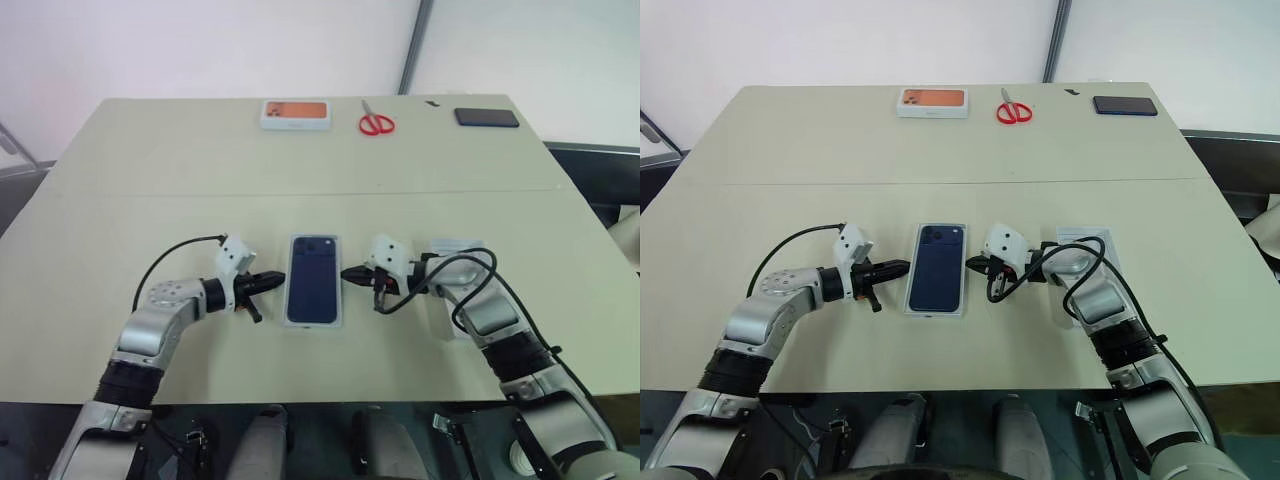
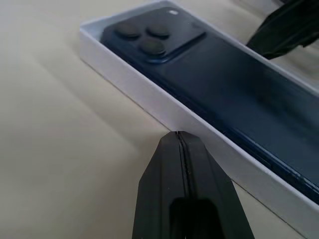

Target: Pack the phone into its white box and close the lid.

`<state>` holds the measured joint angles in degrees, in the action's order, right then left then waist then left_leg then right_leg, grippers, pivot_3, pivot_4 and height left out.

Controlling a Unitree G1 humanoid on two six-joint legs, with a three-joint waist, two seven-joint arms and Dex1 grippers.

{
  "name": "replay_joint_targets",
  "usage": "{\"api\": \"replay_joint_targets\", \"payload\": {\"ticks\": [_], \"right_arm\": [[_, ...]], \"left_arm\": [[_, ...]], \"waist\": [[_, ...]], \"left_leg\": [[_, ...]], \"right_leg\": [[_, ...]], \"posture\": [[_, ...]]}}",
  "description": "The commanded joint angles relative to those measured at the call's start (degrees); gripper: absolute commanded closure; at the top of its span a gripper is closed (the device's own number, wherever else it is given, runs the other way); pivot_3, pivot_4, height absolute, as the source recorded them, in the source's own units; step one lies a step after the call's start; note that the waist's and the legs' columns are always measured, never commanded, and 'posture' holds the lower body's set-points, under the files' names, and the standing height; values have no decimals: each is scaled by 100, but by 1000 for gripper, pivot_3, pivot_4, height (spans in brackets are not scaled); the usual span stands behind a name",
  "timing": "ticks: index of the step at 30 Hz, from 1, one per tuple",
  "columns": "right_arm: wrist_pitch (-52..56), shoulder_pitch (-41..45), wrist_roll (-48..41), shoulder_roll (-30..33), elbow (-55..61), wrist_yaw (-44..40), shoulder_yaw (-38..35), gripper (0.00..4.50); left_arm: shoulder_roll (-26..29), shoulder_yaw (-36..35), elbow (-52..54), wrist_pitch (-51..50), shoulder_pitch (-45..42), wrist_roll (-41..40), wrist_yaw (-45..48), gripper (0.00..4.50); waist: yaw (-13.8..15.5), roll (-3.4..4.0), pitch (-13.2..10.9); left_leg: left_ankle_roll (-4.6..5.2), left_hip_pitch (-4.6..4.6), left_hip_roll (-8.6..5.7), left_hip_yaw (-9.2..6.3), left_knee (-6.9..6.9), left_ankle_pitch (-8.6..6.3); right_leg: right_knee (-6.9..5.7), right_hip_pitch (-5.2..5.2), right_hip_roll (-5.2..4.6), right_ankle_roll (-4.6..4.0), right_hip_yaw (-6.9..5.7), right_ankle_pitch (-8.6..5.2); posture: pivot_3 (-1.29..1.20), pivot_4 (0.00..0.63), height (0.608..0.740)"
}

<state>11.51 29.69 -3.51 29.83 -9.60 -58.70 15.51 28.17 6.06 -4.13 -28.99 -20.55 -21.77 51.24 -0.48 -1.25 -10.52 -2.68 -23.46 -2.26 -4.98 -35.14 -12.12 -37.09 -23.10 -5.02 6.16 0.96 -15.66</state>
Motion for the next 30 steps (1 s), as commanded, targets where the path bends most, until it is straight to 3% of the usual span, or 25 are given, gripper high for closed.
{"api": "replay_joint_targets", "payload": {"ticks": [1, 11, 21, 30], "right_arm": [[-66, -41, -103, 262, 315, -188, -183, 4469], [228, -718, -453, 1106, 877, -491, -711, 4469], [237, -789, -485, 1363, 743, -329, -1023, 4469], [293, -759, -477, 1063, 856, -206, -864, 4469]], "left_arm": [[-255, 222, 203, -180, -258, -108, 124, 4500], [-731, 299, -128, -302, -740, -97, 207, 4500], [-1137, 557, -530, -226, -1098, 18, 384, 4500], [-705, 152, -426, -207, -1209, -14, 400, 4500]], "waist": [[-7, -1, -1], [-18, -2, -2], [-27, -2, -2], [-33, -3, -3]], "left_leg": [[0, 0, 0, -1, 0, 0], [0, 0, 0, 1, 0, 0], [1, 2, 0, 5, -2, 0], [1, 2, 1, 3, -2, 0]], "right_leg": [[1, 0, 1, 1, -1, 0], [0, -1, 8, 3, -2, 1], [-2, 0, 11, 3, 0, 1], [-3, -1, 12, 3, 0, 1]], "posture": [[0, 150, 740], [0, 150, 740], [0, 150, 740], [0, 150, 740]]}}
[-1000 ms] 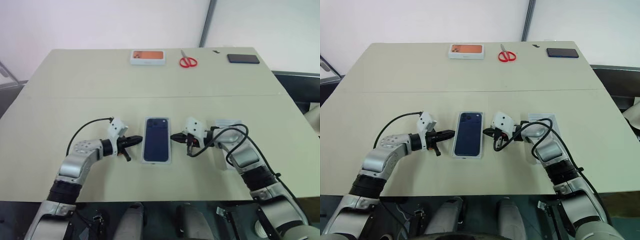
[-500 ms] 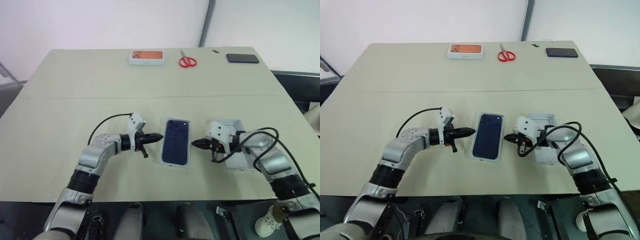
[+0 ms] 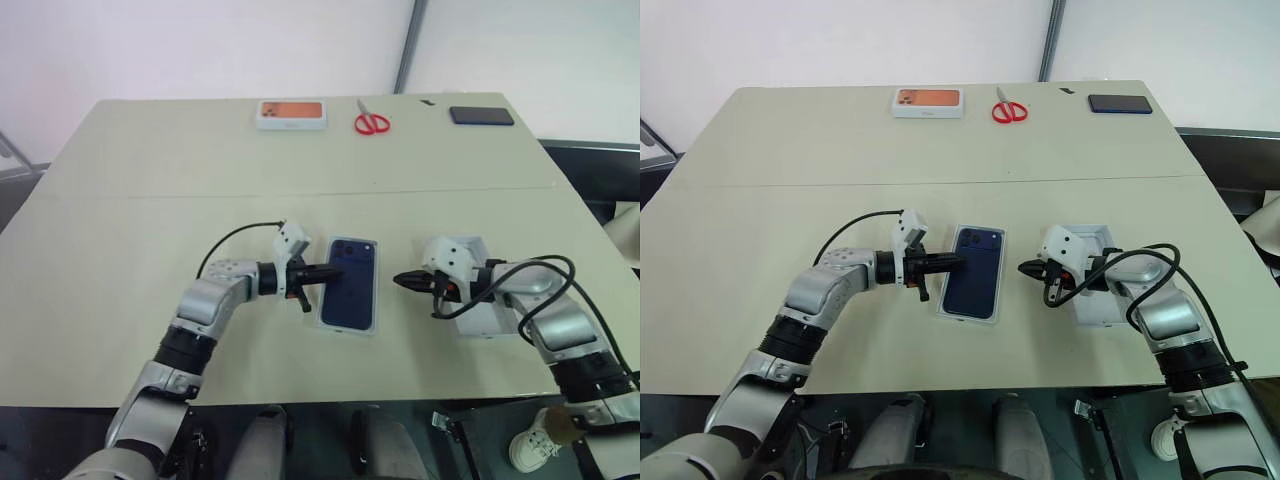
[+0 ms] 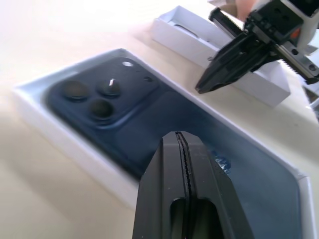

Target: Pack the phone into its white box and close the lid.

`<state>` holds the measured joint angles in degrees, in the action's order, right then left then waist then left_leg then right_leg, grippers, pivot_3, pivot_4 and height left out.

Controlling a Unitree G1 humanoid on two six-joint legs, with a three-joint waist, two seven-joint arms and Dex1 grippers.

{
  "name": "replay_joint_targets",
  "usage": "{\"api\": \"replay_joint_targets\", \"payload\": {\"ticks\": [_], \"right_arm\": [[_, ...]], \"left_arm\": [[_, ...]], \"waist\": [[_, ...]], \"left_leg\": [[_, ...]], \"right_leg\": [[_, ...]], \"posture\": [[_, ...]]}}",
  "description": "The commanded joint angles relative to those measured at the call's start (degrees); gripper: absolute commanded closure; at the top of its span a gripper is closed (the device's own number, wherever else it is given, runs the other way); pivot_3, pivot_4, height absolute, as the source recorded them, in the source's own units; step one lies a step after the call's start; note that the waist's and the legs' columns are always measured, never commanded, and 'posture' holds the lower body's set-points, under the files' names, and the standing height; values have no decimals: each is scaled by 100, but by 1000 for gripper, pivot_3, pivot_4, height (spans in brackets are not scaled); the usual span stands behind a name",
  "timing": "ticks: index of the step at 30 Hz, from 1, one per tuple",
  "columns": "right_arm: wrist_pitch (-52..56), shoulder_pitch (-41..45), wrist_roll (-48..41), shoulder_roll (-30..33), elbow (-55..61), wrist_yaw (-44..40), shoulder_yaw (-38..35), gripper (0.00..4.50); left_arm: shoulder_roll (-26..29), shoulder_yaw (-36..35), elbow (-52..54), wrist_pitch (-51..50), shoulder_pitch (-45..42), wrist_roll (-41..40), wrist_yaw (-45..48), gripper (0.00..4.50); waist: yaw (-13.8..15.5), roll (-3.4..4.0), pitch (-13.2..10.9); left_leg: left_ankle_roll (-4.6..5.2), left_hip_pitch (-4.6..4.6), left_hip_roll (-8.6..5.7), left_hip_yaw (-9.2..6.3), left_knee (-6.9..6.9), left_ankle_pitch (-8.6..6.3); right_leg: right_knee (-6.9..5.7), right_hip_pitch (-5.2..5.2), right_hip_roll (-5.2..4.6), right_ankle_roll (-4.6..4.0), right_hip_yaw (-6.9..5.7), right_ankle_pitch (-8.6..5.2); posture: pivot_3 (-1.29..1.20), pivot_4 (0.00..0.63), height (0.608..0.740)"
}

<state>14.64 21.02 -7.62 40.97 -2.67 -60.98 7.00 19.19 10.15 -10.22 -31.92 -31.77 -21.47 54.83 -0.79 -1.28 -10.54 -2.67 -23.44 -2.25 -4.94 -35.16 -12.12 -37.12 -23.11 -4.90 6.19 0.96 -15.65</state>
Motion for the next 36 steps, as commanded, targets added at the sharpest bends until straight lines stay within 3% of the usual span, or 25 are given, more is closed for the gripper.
{"api": "replay_joint_targets", "payload": {"ticks": [1, 7, 19, 36], "right_arm": [[-26, 104, -63, -66, 164, 17, -4, 4469], [-179, 329, 38, -215, -92, 0, 145, 4469], [-319, 568, 89, -296, -336, -75, 289, 4469], [-432, 364, 120, 177, -502, -241, 17, 4469]], "left_arm": [[275, -290, 219, 69, -61, -55, 67, 4500], [632, -73, 186, 43, 231, 93, 302, 4500], [188, 620, -383, -224, -229, 394, 647, 4500], [-688, 733, -1035, -5, -684, 733, 706, 4500]], "waist": [[0, 0, 0], [0, 1, 0], [16, 2, 1], [22, 1, 1]], "left_leg": [[0, 0, 0, 1, 0, 0], [0, 1, 0, 1, 0, 0], [0, 1, -3, 0, -6, 0], [2, 3, -10, -4, -12, 0]], "right_leg": [[0, 0, 0, 0, 0, 0], [0, 0, 0, 0, 1, 0], [-5, 4, 0, 1, -1, 0], [-4, 14, -4, 8, -2, 3]], "posture": [[0, 150, 740], [0, 150, 740], [0, 150, 740], [0, 150, 740]]}}
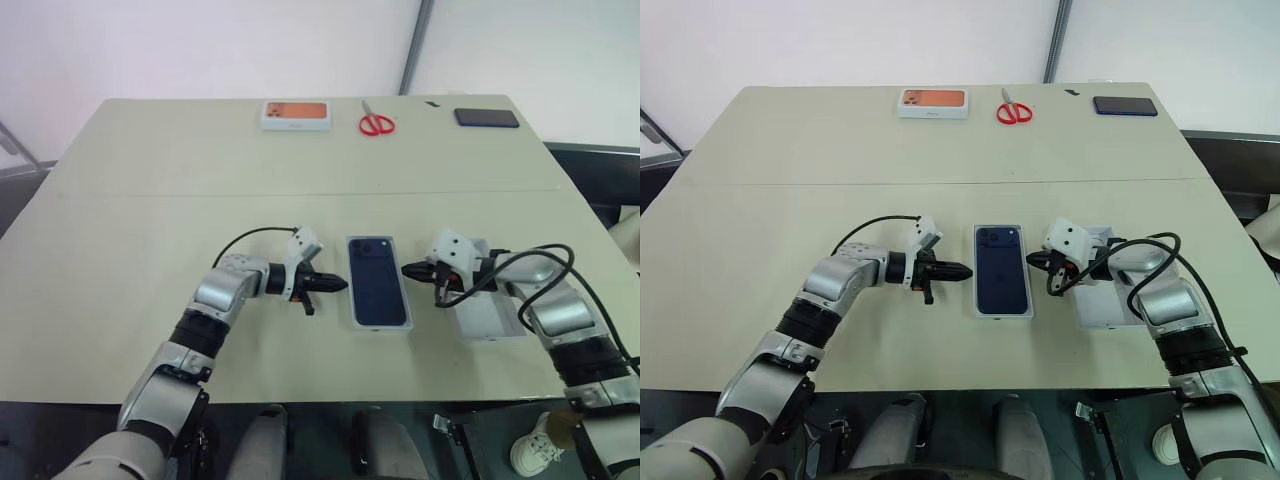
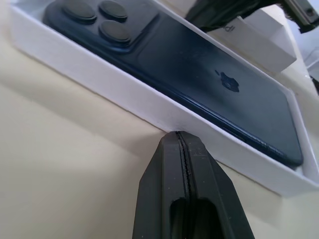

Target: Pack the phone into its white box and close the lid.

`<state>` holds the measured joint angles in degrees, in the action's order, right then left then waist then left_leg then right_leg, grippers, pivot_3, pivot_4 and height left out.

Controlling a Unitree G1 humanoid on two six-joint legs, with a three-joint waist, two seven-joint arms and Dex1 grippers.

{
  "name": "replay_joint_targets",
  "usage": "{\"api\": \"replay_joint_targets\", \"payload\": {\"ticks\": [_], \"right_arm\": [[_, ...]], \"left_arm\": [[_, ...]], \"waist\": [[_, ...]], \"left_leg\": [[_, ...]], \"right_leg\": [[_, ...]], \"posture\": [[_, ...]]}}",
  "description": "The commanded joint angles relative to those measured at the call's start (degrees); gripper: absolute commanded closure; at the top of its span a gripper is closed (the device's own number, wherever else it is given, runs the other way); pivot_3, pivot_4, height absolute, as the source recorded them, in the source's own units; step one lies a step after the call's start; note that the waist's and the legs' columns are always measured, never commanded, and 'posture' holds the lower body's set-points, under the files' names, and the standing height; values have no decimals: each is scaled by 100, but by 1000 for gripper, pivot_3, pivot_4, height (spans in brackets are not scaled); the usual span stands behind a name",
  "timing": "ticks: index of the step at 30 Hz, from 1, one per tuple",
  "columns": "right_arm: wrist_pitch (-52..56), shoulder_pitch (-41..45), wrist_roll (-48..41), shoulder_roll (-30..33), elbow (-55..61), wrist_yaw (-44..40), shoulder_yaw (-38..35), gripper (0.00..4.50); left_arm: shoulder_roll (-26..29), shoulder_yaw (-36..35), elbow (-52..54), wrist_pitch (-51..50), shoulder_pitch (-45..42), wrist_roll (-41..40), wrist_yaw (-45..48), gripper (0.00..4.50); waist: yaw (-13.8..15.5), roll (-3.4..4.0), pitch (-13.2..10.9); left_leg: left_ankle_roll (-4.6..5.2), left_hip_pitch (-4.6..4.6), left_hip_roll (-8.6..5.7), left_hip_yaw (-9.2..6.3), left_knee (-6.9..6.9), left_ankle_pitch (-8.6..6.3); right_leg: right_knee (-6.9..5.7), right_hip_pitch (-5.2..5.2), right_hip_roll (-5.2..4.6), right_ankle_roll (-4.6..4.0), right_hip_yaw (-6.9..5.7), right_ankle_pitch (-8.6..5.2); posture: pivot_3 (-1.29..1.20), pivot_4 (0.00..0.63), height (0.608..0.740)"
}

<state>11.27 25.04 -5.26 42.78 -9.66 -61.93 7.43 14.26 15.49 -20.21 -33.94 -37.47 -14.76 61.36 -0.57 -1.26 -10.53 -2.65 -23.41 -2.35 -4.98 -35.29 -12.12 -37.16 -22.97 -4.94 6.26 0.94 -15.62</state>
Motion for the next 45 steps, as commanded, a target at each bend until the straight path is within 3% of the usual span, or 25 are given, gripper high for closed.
{"api": "replay_joint_targets", "payload": {"ticks": [1, 16, 23, 45], "right_arm": [[-105, -60, -108, 7, 216, -138, -32, 4469], [321, -241, -201, 109, 530, -309, -84, 4469], [-70, -119, 59, 91, 251, -102, -106, 4469], [-402, -59, 82, 559, -178, -196, -353, 4469]], "left_arm": [[-206, 184, -61, 213, -118, 80, 55, 4500], [-109, -67, -57, 315, -56, 94, 21, 4500], [-97, -260, 67, 355, -65, -10, -58, 4500], [725, -1387, 985, 614, 361, -446, -509, 4500]], "waist": [[-2, 0, 0], [-12, 0, 0], [-13, 0, 0], [-23, 0, 0]], "left_leg": [[0, 1, 0, 0, 0, 0], [0, 3, 1, 1, 0, 0], [0, 3, 1, 1, 0, 0], [0, 3, 5, 2, -1, 0]], "right_leg": [[0, 1, 0, 0, 0, 0], [-1, 1, 1, 1, 1, 0], [-1, 0, 1, 1, 1, 0], [-3, -1, 3, 1, 2, 1]], "posture": [[0, 150, 740], [0, 150, 740], [0, 150, 740], [0, 150, 740]]}}
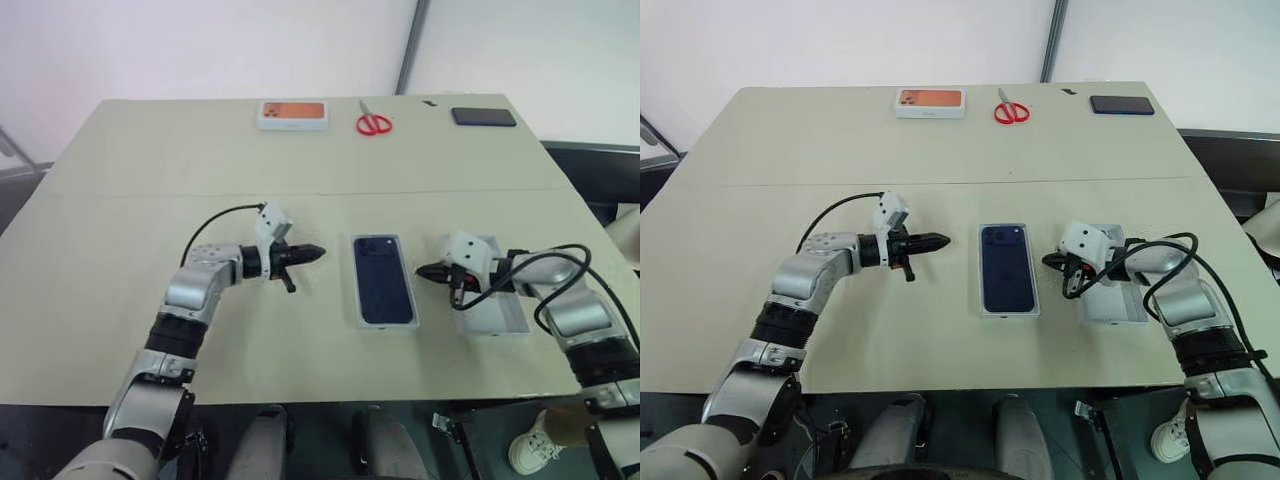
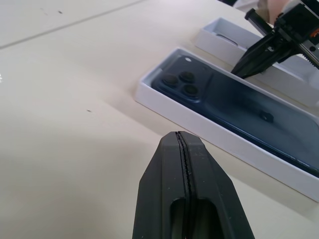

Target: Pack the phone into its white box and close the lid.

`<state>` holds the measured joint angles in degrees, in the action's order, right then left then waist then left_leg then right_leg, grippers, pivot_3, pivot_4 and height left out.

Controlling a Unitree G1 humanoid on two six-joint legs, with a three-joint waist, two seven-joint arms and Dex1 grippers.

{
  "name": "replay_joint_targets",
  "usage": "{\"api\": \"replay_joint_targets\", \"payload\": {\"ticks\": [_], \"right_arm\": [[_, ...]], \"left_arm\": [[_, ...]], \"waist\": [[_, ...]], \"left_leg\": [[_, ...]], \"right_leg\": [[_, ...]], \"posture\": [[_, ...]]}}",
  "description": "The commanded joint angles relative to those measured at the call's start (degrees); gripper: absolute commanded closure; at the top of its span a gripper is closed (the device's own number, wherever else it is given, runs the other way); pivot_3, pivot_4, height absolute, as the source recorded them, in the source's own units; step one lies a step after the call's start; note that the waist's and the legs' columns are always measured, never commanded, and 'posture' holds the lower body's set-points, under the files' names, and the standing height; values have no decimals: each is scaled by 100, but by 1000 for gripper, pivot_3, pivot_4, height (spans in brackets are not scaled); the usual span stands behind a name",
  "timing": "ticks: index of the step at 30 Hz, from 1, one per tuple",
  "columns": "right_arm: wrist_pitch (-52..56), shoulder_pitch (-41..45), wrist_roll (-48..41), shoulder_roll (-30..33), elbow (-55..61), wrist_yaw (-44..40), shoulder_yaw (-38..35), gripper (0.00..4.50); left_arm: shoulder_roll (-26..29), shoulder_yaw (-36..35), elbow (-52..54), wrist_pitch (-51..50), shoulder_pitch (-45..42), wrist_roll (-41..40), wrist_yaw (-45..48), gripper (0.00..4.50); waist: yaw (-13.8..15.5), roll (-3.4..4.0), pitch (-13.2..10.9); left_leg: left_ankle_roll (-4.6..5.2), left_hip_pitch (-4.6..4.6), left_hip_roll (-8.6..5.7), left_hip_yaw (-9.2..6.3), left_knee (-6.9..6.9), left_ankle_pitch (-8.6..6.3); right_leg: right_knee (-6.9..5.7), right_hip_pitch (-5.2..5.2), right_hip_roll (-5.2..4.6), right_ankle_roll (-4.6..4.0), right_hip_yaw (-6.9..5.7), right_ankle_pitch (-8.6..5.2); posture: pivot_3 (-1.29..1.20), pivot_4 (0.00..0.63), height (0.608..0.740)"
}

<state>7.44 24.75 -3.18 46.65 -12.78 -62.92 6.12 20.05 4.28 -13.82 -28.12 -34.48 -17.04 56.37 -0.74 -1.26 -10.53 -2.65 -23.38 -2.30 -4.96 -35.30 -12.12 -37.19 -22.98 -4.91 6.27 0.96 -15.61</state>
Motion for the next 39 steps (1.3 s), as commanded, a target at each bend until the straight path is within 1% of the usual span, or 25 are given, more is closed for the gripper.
{"api": "replay_joint_targets", "payload": {"ticks": [1, 4, 8, 11, 12, 14, 15, 16, 18, 21, 22, 24, 25, 26, 27, 31, 34, 35, 37, 39], "right_arm": [[151, -90, -276, 195, 247, -173, -299, 4469], [431, -266, -541, 266, 565, -309, -441, 4469], [480, -462, -619, 355, 816, -370, -495, 4469], [893, -346, -885, 306, 905, -393, -609, 4469], [1045, -234, -946, 266, 871, -305, -664, 4238], [1181, -29, -1020, 223, 847, -166, -769, 3652], [1226, 25, -1045, 224, 856, -139, -798, 3224], [1328, 67, -1102, 232, 885, -114, -842, 2640], [1476, 75, -1162, 217, 948, 29, -951, 1644], [1675, -207, -1222, 277, 1274, 161, -1083, 84], [1731, -300, -1220, 319, 1383, 184, -1107, 33], [2188, -370, -1213, 331, 1541, 504, -1230, 33], [2609, -410, -1249, 286, 1710, 764, -1320, 33], [2749, -533, -1211, 313, 1949, 900, -1348, 33], [2821, -632, -1153, 345, 2138, 1014, -1359, 33], [3814, -927, -1273, 342, 2765, 1558, -1671, 33], [3863, -1373, -1276, 338, 3219, 1702, -1828, 33], [4059, -1594, -1293, 149, 3433, 1947, -1973, 33], [4022, -2053, -1214, -37, 3895, 2223, -2024, 33], [4201, -2209, -1338, -272, 4159, 2460, -2166, 33]], "left_arm": [[251, -341, 425, 21, 134, -261, 30, 4500], [494, -488, 536, -7, 272, -382, 87, 4500], [675, -545, 600, 12, 379, -440, 91, 4500], [793, -532, 634, 108, 457, -476, 203, 4500], [805, -567, 649, 11, 464, -571, 229, 4246], [831, -624, 669, 170, 484, -571, 200, 3680], [842, -641, 675, 259, 493, -563, 189, 3256], [878, -657, 679, 291, 505, -581, 226, 2686], [956, -766, 740, 425, 592, -702, 409, 1676], [1135, -901, 997, 636, 885, -839, 635, 220], [1181, -932, 1076, 709, 979, -862, 679, 211], [1249, -1045, 1169, 813, 1152, -937, 700, 211], [1264, -1097, 1197, 926, 1237, -948, 712, 211], [1279, -1127, 1221, 1068, 1321, -931, 726, 211], [1287, -1141, 1238, 1176, 1379, -923, 752, 211], [1280, -1113, 1291, 1508, 1501, -908, 827, 211], [1243, -1056, 1295, 1659, 1556, -902, 830, 211], [1214, -1031, 1301, 1750, 1595, -873, 816, 211], [1178, -1004, 1350, 1867, 1667, -850, 772, 211], [1179, -1005, 1425, 1870, 1755, -894, 756, 211]], "waist": [[-7, 0, 0], [-6, 1, 0], [-1, 1, 0], [-1, 1, 0], [-2, 1, 0], [-8, 1, 0], [-15, 1, 0], [-13, 1, 0], [-3, 1, 0], [0, 1, 0], [2, 1, 0], [3, 3, -1], [2, 3, -1], [5, 3, -1], [9, 3, -1], [17, 3, 0], [25, 3, 0], [29, 2, 1], [27, 2, 2], [10, 2, 1]], "left_leg": [[0, 0, 0, 0, 0, 0], [0, 0, 4, 0, 1, 0], [0, 0, 3, 1, -1, 0], [0, 0, 4, 1, -1, 0], [0, 0, 5, 0, -1, 0], [0, 0, 6, 0, -1, 0], [0, 0, 6, 2, -1, 0], [0, 0, 6, 2, -1, 0], [0, 0, 7, 1, 1, 0], [2, 0, 12, 1, 4, -1], [2, -2, 12, 2, 4, -2], [4, -2, 13, 3, 4, -2], [4, -2, 12, 4, 2, -2], [4, -2, 13, 6, 1, -2], [4, -2, 13, 6, 1, -2], [5, -3, 13, 5, 3, -3], [6, -5, 12, 6, 3, -4], [6, -5, 12, 5, 3, -4], [7, -5, 14, 4, 2, -5], [9, -4, 13, 5, 3, -5]], "right_leg": [[0, 0, 0, 0, 0, 0], [-1, 0, 1, 0, 0, 0], [0, 1, 0, 0, 0, 0], [-1, 1, -1, 0, 1, 0], [-1, 1, 0, 0, 1, 0], [-1, -1, 0, -1, 2, 0], [-2, -1, 0, -1, 2, 0], [-2, -2, 0, -1, 2, 0], [-1, -2, 1, -1, 2, 0], [0, -3, -2, -1, 2, 0], [0, -5, -4, -1, 3, 0], [-1, -5, -8, -1, 3, 0], [0, -5, -8, -1, 4, 0], [-1, -5, -10, -2, 6, 0], [0, -5, -10, -2, 8, 0], [1, -6, -10, -2, 7, -1], [1, -7, -12, -2, 7, 0], [1, -7, -11, -2, 6, 0], [1, -5, -10, -2, 5, 0], [1, -5, -10, -2, 6, 0]], "posture": [[0, 150, 740], [0, 150, 740], [0, 150, 740], [0, 150, 740], [0, 150, 740], [0, 150, 740], [0, 150, 740], [0, 150, 740], [0, 150, 740], [0, 150, 740], [0, 150, 740], [0, 150, 740], [0, 150, 740], [0, 150, 740], [0, 150, 740], [0, 150, 740], [0, 150, 740], [0, 150, 740], [0, 150, 740], [0, 150, 740]]}}
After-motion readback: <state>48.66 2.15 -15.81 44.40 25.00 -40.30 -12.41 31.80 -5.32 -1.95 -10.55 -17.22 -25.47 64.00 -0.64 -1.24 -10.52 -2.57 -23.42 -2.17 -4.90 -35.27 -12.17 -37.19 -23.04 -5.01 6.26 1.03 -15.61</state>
